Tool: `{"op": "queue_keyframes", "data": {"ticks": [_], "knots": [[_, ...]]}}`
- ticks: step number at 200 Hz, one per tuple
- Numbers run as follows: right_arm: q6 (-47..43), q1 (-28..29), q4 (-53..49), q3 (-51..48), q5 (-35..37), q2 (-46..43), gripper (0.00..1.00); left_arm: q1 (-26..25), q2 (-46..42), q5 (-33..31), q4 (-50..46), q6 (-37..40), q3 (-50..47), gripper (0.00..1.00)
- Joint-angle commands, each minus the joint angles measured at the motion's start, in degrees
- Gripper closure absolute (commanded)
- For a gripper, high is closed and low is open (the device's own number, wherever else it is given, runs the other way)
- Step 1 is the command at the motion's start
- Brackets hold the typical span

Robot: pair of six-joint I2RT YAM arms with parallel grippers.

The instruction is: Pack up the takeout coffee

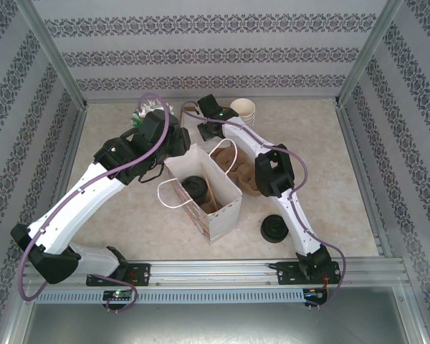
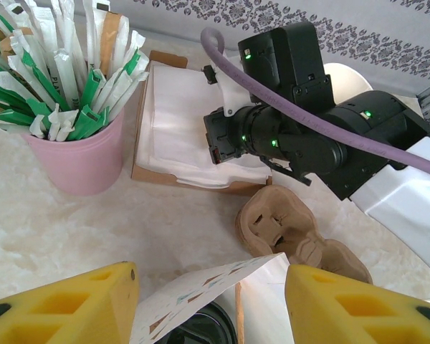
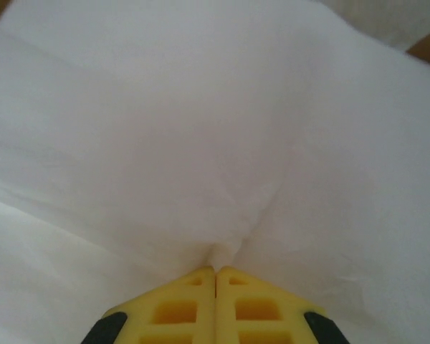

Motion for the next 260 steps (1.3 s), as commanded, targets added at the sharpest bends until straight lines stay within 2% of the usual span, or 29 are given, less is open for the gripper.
{"op": "queue_keyframes", "data": {"ticks": [1,89,141,182,219,260], "knots": [[0.6,-0.1,-1.3,3.4,-0.4,0.0,1.0,0.7,-1.0,-0.4,-0.6,0.0,1.1,0.43],[6.9,-1.1,0.2,0.8,-9.8,-15.9,1.0,0.6,-7.9,-0.3,-0.6,3.6,-0.3,0.43],[10.1,-1.0,1.2,-1.3,-12.1,-25.8,1.0,0.7,-13.1,-0.2,-0.4,9.2,-1.0,0.43],[9.0,0.8,1.7,-3.4,-10.5,-35.5,1.0,0.7,-15.2,2.1,0.8,14.9,-0.5,0.43],[4.4,5.1,2.7,-10.9,-6.7,-46.3,1.0,0.7,-17.6,6.1,4.3,22.3,-1.3,0.4],[-1.2,11.6,7.7,-27.5,-3.5,-60.7,1.0,0.7,-21.2,9.6,7.2,34.9,-3.4,0.3]]}}
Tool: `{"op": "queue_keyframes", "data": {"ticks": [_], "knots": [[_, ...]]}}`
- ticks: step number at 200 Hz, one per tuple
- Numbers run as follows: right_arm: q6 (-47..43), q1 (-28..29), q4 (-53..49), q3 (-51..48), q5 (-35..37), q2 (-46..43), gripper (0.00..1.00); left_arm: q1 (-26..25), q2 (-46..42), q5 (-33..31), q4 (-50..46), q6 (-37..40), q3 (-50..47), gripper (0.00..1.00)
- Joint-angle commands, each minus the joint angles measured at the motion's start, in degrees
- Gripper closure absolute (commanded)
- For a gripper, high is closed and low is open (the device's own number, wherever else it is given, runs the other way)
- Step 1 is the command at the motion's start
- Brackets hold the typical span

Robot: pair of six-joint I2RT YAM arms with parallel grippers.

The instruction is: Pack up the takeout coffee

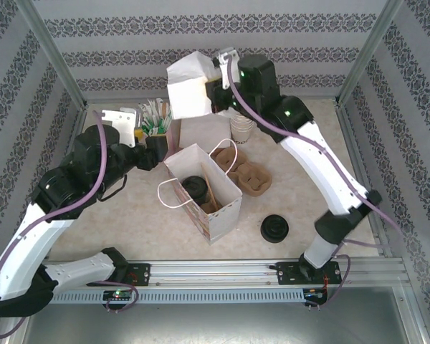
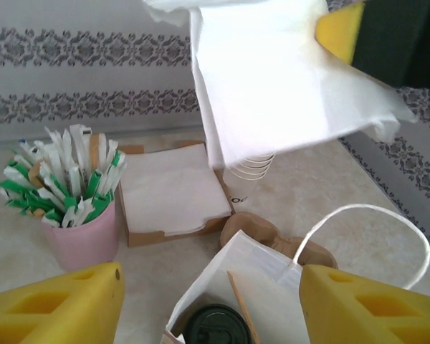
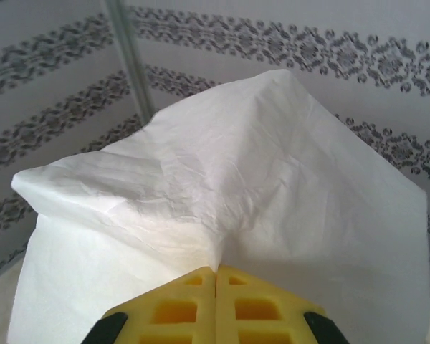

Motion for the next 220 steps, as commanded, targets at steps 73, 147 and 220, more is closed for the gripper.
{"op": "queue_keyframes", "data": {"ticks": [73,147,220], "knots": [[-5.2,9.9,6.0,-25.4,0.7,-25.2,1.0,0.7,-5.7,15.7,5.2,27.8,-2.7,0.19],[-5.5,15.6,4.9,-29.9,4.8,-28.4,1.0,0.6,-8.2,30.3,13.3,27.1,-4.5,0.17],[-5.7,19.2,7.4,-29.9,1.7,-27.6,1.0,0.6,-6.3,36.5,14.1,24.6,-5.6,0.14]]}}
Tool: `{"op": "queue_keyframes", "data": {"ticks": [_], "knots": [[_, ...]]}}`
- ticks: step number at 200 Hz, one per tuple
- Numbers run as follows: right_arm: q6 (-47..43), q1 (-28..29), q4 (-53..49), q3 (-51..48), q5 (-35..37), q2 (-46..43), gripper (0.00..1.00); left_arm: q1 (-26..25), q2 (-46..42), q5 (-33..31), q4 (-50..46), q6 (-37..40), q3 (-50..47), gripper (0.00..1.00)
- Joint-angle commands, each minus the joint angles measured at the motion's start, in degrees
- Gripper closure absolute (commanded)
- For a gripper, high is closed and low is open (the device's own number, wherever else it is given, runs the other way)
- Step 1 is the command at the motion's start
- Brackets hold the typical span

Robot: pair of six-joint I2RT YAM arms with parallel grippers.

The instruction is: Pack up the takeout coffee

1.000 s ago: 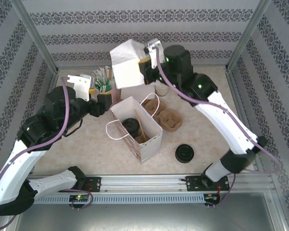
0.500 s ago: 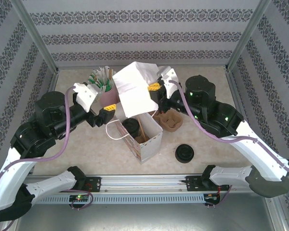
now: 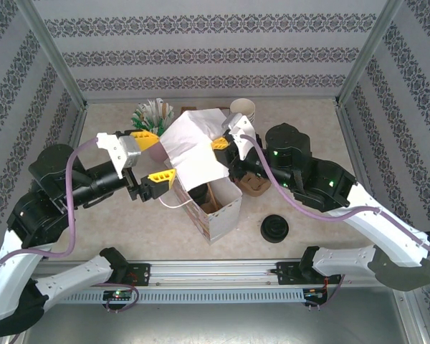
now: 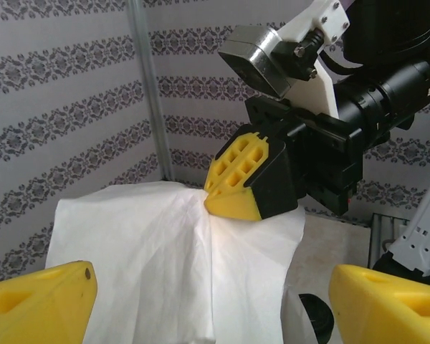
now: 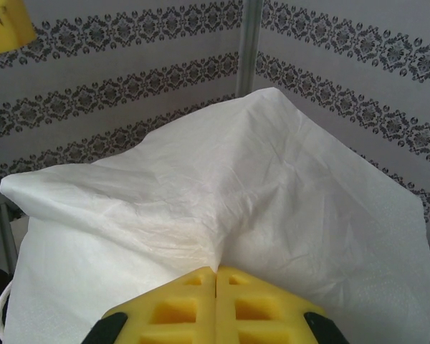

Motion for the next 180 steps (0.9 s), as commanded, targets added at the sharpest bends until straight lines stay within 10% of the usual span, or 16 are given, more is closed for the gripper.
{"op": "queue_keyframes", "data": {"ticks": [1,180], "knots": [[0.2,1.0,2.6,-0.4,-2.0,-0.3,1.0,0.4,2.4,2.4,0.8,0.1,-0.1,0.14],[18.0,2.5,19.0,-3.4,-19.4,0.1,1.0,-3.4,4.8,4.8,12.3,0.0,-7.3,0.15]]}}
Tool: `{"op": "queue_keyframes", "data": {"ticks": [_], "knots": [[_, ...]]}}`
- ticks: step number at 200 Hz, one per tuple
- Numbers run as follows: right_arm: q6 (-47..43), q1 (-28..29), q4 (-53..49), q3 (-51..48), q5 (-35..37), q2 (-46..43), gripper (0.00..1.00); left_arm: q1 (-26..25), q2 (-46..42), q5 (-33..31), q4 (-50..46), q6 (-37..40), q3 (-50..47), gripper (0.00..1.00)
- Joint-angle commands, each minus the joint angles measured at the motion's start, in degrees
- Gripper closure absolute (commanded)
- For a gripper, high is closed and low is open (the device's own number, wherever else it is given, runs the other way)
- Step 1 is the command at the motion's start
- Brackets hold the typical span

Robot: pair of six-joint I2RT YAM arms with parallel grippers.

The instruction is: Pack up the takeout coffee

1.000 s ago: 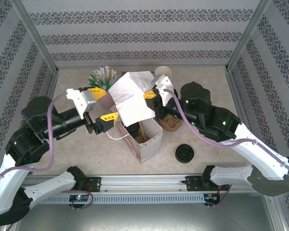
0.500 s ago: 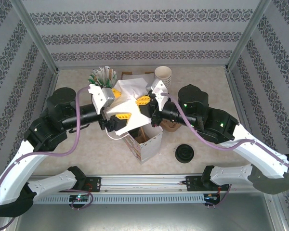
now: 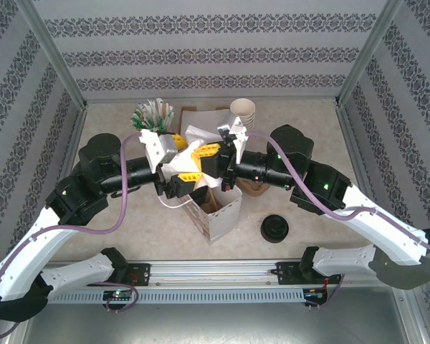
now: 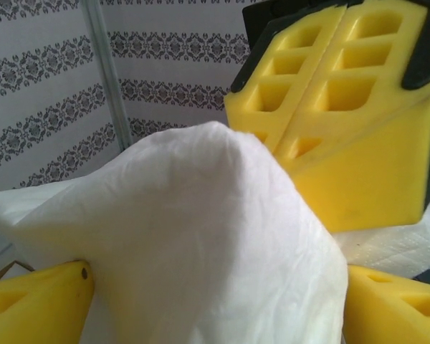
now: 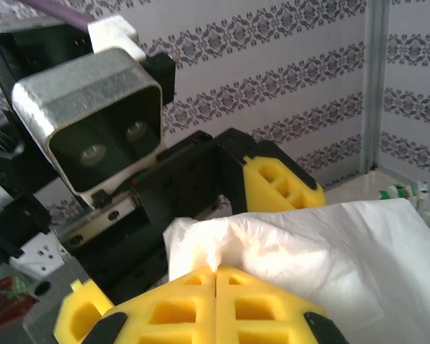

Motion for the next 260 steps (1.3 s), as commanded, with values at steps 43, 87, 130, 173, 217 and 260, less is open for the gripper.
{"op": "queue_keyframes", "data": {"ticks": [43,87,130,173,217,260], "knots": [[7.1,0.5,9.3,-2.1,-3.0,0.8,1.0,-1.6,-1.2,0.7,9.2,-3.4,-1.8,0.31],[7.7,0.5,8.3,-2.4,1.2,0.9,0.96,-1.8,-2.9,-1.3,10.0,-5.9,-3.2,0.64],[6.2,0.5,4.8,-2.6,7.1,0.1,0.59,-1.9,-4.4,-4.8,7.1,-6.9,-4.0,0.89],[2.9,0.5,0.9,-3.2,13.5,-3.0,0.29,-1.9,-3.0,-8.1,-6.9,-6.8,1.2,1.0],[-0.7,0.4,-1.6,-6.6,21.8,-7.2,0.23,-2.8,3.3,-10.2,-25.3,-4.5,9.2,1.0],[-2.0,0.3,-3.6,-9.5,29.3,-10.6,0.23,-6.6,12.2,-17.2,-33.9,0.6,16.2,1.0]]}}
